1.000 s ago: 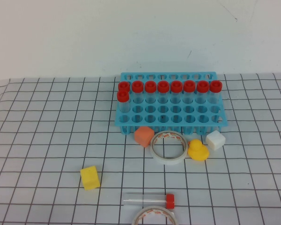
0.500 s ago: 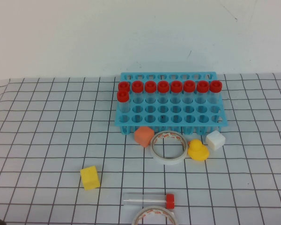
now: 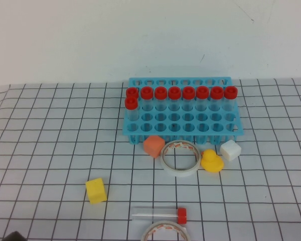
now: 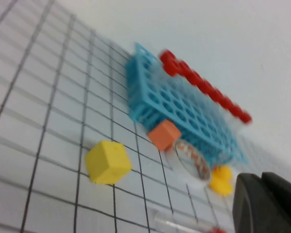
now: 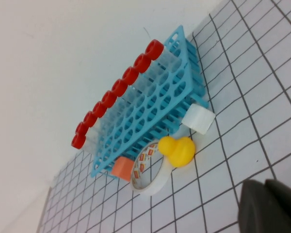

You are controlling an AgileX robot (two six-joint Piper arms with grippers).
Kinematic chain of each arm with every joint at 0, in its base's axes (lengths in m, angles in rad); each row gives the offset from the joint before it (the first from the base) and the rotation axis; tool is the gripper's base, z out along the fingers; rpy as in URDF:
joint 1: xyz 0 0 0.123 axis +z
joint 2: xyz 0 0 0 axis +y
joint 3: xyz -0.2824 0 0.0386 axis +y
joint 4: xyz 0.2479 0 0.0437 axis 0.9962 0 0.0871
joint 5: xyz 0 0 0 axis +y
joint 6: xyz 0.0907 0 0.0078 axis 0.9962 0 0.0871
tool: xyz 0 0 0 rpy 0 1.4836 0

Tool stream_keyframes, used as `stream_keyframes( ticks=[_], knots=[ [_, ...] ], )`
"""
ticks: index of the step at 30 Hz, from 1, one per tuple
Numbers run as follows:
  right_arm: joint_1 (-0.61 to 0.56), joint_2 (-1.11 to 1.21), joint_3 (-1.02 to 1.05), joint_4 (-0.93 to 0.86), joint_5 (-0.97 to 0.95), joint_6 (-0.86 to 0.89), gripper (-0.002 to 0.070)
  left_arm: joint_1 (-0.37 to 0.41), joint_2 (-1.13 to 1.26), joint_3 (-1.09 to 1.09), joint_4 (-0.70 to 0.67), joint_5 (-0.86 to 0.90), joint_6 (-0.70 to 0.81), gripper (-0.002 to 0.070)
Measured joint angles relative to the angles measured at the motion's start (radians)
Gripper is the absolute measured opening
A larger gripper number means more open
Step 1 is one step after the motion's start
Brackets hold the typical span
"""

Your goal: Place the test tubes

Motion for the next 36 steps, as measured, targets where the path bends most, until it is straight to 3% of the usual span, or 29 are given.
stream_keyframes(
  ticks=[11,14,19,23,27,29,36],
  knots=[
    [0.000,0.000,0.000,0.004,0.010,-0.123,-0.0001,-0.002,0.498,-0.473,0.038,0.413,0.811,-0.0001],
    [0.000,0.000,0.000,0.004,0.015,-0.129,-0.0001,-0.002,0.651,-0.608,0.047,0.531,0.939,-0.0001],
    [0.000,0.000,0.000,0.004,0.021,-0.139,-0.0001,-0.002,0.908,-0.824,0.077,0.659,1.027,-0.0001],
    [0.000,0.000,0.000,0.004,0.025,-0.141,-0.0001,-0.039,1.088,-0.977,0.179,0.738,1.056,-0.0001],
    [0.000,0.000,0.000,0.004,0.025,-0.142,-0.0001,-0.138,1.236,-1.091,0.329,0.754,1.059,-0.0001],
    [0.000,0.000,0.000,0.004,0.025,-0.142,-0.0001,-0.228,1.321,-1.148,0.440,0.757,1.059,-0.0001],
    [0.000,0.000,0.000,0.004,0.025,-0.146,-0.0001,-0.414,1.495,-1.210,0.621,0.712,1.059,0.0036]
  ],
)
